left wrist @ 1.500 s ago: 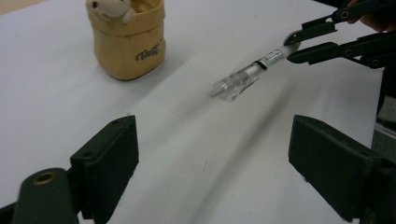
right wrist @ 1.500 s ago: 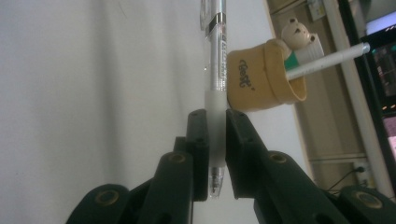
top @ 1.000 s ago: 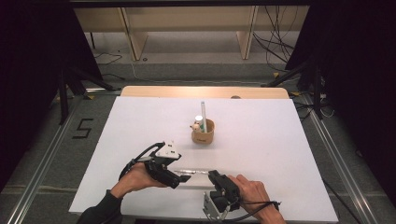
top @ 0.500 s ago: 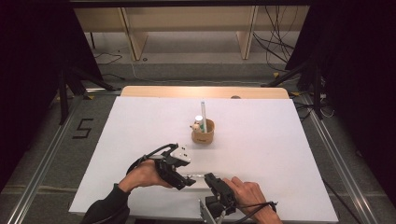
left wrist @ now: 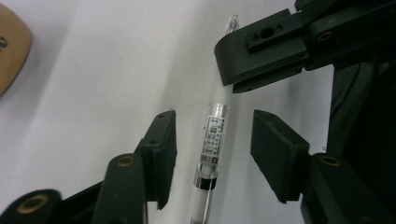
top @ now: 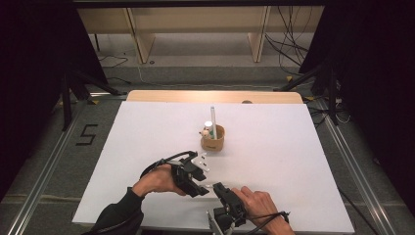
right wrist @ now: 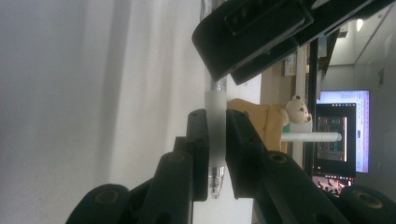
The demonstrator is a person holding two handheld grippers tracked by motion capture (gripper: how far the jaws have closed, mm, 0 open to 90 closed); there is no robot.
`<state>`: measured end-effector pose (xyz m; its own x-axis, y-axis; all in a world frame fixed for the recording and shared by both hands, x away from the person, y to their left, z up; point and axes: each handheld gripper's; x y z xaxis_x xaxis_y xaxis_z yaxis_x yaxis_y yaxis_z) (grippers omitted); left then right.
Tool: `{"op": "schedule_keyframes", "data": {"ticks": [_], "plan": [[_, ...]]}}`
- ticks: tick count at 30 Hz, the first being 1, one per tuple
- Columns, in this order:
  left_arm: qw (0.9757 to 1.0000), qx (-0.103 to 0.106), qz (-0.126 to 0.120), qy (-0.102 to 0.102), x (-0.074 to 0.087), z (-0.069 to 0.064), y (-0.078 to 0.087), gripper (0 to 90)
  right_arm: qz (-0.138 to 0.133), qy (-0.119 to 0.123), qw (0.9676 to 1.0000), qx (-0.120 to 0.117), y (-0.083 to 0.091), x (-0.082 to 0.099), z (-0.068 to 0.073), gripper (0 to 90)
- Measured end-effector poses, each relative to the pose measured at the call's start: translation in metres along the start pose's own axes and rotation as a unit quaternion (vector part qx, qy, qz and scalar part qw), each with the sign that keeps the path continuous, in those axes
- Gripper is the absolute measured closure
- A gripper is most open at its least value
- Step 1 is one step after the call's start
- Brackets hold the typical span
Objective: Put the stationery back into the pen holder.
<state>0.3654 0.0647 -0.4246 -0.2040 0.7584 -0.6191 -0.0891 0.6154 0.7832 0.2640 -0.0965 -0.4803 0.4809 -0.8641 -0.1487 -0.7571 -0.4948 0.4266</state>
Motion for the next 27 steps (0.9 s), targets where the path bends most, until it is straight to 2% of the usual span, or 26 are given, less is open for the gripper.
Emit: {"op": "schedule_keyframes", "data": {"ticks": [5, 6, 8, 10, 27], "plan": [[0.9998, 0.01, 0.015, -0.008, -0.004, 0.001, -0.005, 57.8, -0.001, 0.004, 1.0, -0.001, 0.0, -0.001, 0.001, 81.0], [0.9997, 0.013, 0.019, -0.01, -0.005, 0.001, -0.006, 58.9, -0.006, 0.012, 0.9999, 0.001, -0.001, -0.001, 0.0, 81.0], [0.9995, 0.016, 0.023, -0.012, -0.005, 0.001, -0.008, 60.4, 0.001, 0.006, 1.0, -0.001, 0.0, -0.001, 0.002, 81.0], [0.9994, 0.019, 0.027, -0.011, -0.005, 0.003, -0.009, 63.1, 0.0, 0.01, 0.9999, -0.002, 0.0, -0.001, 0.002, 81.0], [0.998, 0.036, 0.049, -0.02, -0.007, 0.005, -0.015, 70.7, -0.003, 0.02, 0.9998, -0.008, -0.001, -0.003, 0.005, 81.0]]}}
Point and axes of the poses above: each handheld gripper's, and its own axes: y roughly backward along the jaws, x roughly out of its underside, z roughly to its left, and after that the axes turned 7 degrees about -z, right-handed
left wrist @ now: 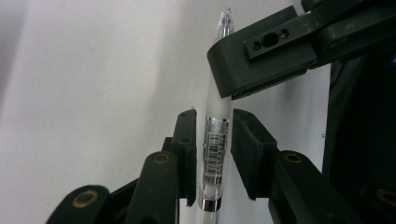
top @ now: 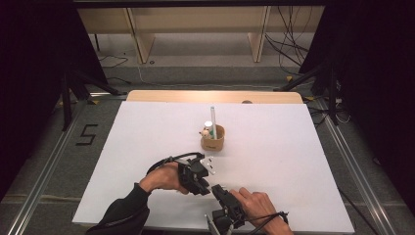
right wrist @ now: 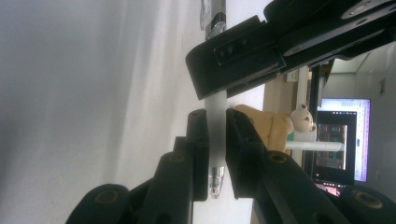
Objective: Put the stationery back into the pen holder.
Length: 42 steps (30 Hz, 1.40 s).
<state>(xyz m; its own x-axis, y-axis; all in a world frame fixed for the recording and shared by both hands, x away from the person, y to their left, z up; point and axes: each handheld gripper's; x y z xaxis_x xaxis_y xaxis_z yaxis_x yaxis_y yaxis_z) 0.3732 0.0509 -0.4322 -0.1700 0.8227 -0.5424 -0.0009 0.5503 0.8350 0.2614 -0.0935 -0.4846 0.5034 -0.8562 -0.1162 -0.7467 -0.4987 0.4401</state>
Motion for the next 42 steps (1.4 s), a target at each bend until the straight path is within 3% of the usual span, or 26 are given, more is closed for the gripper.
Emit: {"op": "schedule_keyframes", "data": {"ticks": [23, 31, 37, 42], "plan": [[0.9995, 0.012, 0.022, -0.021, -0.002, -0.001, -0.005, 77.7, -0.007, 0.016, 0.9998, -0.005, -0.001, -0.002, 0.003, 80.9], [0.9995, 0.017, 0.022, -0.017, -0.001, -0.002, -0.005, 79.1, -0.011, 0.012, 0.9998, -0.008, 0.0, -0.002, 0.004, 79.7], [0.9998, 0.004, 0.02, -0.009, 0.003, 0.001, -0.002, 79.3, -0.013, -0.011, 0.9998, 0.007, 0.006, 0.002, -0.001, 63.9], [0.9999, -0.012, -0.003, 0.007, 0.006, 0.005, 0.006, 79.3, -0.026, -0.041, 0.9984, 0.03, 0.011, 0.007, -0.008, 55.9]]}}
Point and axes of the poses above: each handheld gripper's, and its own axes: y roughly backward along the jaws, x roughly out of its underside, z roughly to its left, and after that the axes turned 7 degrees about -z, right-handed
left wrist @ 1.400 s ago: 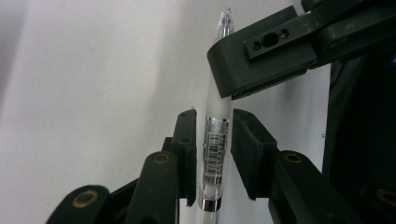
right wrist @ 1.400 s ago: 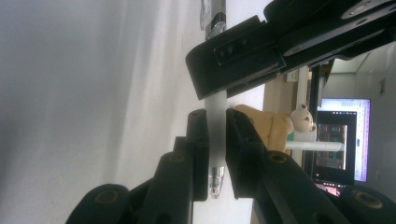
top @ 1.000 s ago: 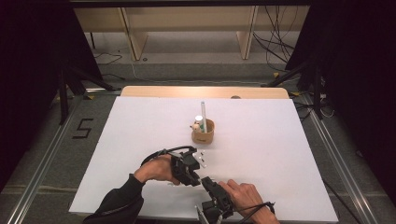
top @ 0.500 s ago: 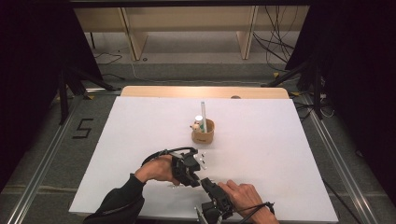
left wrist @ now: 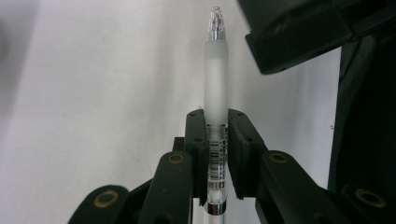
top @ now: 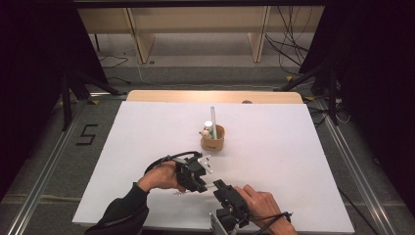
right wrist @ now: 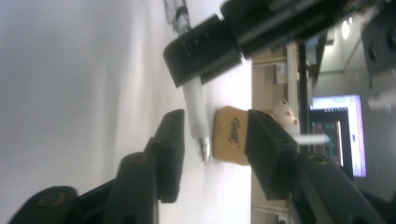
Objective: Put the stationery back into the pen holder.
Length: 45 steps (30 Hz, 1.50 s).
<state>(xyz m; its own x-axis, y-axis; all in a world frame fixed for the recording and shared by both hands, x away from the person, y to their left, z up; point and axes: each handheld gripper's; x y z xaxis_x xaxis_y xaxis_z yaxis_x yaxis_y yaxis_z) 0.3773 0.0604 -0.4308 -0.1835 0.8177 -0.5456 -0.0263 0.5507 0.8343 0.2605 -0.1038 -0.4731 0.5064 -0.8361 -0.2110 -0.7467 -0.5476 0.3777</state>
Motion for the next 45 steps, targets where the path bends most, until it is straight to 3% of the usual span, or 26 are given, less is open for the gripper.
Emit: {"op": "schedule_keyframes", "data": {"ticks": [6, 11, 15, 18, 21, 25, 26, 30, 31, 34, 35, 37, 38, 42, 44, 45], "plan": [[0.9991, -0.02, -0.031, 0.02, 0.004, 0.007, 0.009, 79.3, 0.005, -0.054, 0.9983, 0.02, 0.004, 0.007, -0.007, 50.2], [0.9967, -0.04, -0.062, 0.034, 0.007, 0.011, 0.015, 79.3, 0.016, -0.115, 0.9927, 0.032, 0.007, 0.016, -0.01, 45.7], [0.9922, -0.054, -0.099, 0.053, 0.008, 0.015, 0.021, 79.2, 0.015, -0.167, 0.9851, 0.038, 0.01, 0.024, -0.013, 43.0], [0.9866, -0.067, -0.133, 0.067, 0.008, 0.018, 0.027, 79.2, 0.018, -0.204, 0.978, 0.04, 0.012, 0.028, -0.013, 42.2], [0.9779, -0.084, -0.17, 0.088, 0.009, 0.021, 0.033, 79.1, 0.015, -0.227, 0.973, 0.04, 0.014, 0.032, -0.013, 40.6], [0.9634, -0.109, -0.216, 0.116, 0.011, 0.026, 0.038, 79.1, 0.02, -0.266, 0.9633, 0.03, 0.016, 0.038, -0.014, 36.1], [0.9599, -0.115, -0.225, 0.121, 0.012, 0.027, 0.039, 79.1, 0.02, -0.268, 0.9628, 0.028, 0.017, 0.039, -0.014, 35.9], [0.9485, -0.131, -0.255, 0.135, 0.013, 0.03, 0.042, 79.1, 0.003, -0.325, 0.9452, 0.027, 0.02, 0.043, -0.016, 35.2], [0.9464, -0.134, -0.26, 0.137, 0.013, 0.031, 0.042, 79.1, 0.001, -0.344, 0.9388, 0.025, 0.021, 0.045, -0.016, 34.9], [0.9387, -0.142, -0.281, 0.14, 0.011, 0.031, 0.043, 79.1, -0.006, -0.373, 0.9274, 0.022, 0.023, 0.049, -0.018, 34.6], [0.9361, -0.145, -0.288, 0.14, 0.011, 0.031, 0.043, 79.1, -0.007, -0.379, 0.9251, 0.021, 0.024, 0.05, -0.018, 34.6], [0.9281, -0.15, -0.309, 0.144, 0.009, 0.033, 0.044, 79.1, -0.006, -0.39, 0.9204, 0.023, 0.026, 0.051, -0.018, 34.6], [0.923, -0.151, -0.321, 0.15, 0.009, 0.034, 0.044, 79.1, -0.008, -0.392, 0.9195, 0.022, 0.026, 0.052, -0.018, 34.6], [0.9088, -0.156, -0.349, 0.167, 0.008, 0.041, 0.042, 79.1, -0.006, -0.4, 0.9161, 0.026, 0.031, 0.055, -0.016, 34.5], [0.9021, -0.158, -0.362, 0.175, 0.007, 0.045, 0.042, 79.1, -0.01, -0.411, 0.9111, 0.028, 0.033, 0.057, -0.017, 34.3], [0.9007, -0.16, -0.364, 0.175, 0.007, 0.046, 0.042, 79.1, -0.012, -0.421, 0.9065, 0.028, 0.034, 0.059, -0.017, 34.2]]}}
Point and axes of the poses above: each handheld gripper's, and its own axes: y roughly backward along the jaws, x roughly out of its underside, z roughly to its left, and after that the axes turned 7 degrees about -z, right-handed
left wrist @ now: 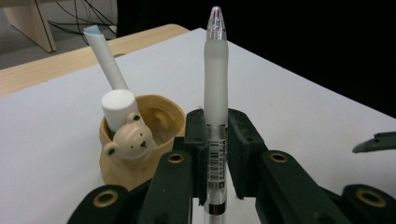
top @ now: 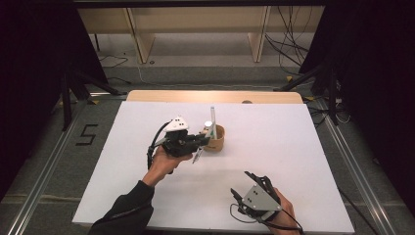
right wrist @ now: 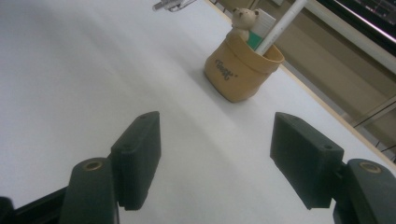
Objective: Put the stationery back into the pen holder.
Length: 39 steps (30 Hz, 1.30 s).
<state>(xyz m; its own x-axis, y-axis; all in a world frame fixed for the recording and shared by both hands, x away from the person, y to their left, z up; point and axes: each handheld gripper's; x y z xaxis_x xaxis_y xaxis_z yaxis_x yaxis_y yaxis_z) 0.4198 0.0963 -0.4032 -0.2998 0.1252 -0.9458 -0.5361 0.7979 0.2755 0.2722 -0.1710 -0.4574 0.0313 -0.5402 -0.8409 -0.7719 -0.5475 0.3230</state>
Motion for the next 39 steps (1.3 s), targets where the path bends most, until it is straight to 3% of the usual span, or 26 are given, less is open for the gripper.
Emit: {"op": "schedule_keyframes", "data": {"ticks": [6, 13, 17, 26, 39], "plan": [[0.9993, -0.005, -0.034, 0.014, -0.006, 0.002, -0.005, 79.1, -0.004, -0.058, 0.9983, -0.003, 0.005, 0.005, -0.008, 33.0], [0.9985, -0.008, -0.052, 0.017, -0.016, 0.007, -0.012, 79.2, -0.013, -0.126, 0.9919, -0.013, 0.009, 0.01, -0.018, 32.5], [0.9981, -0.01, -0.058, 0.017, -0.021, 0.009, -0.019, 79.1, -0.012, -0.144, 0.9894, -0.014, 0.01, 0.013, -0.02, 32.5], [0.9967, -0.02, -0.076, 0.019, -0.027, 0.014, -0.037, 79.2, -0.009, -0.152, 0.9882, -0.012, 0.012, 0.016, -0.022, 32.5], [0.9945, -0.029, -0.093, 0.038, -0.029, 0.023, -0.061, 79.1, -0.006, -0.149, 0.9888, -0.011, 0.013, 0.017, -0.021, 32.6]]}}
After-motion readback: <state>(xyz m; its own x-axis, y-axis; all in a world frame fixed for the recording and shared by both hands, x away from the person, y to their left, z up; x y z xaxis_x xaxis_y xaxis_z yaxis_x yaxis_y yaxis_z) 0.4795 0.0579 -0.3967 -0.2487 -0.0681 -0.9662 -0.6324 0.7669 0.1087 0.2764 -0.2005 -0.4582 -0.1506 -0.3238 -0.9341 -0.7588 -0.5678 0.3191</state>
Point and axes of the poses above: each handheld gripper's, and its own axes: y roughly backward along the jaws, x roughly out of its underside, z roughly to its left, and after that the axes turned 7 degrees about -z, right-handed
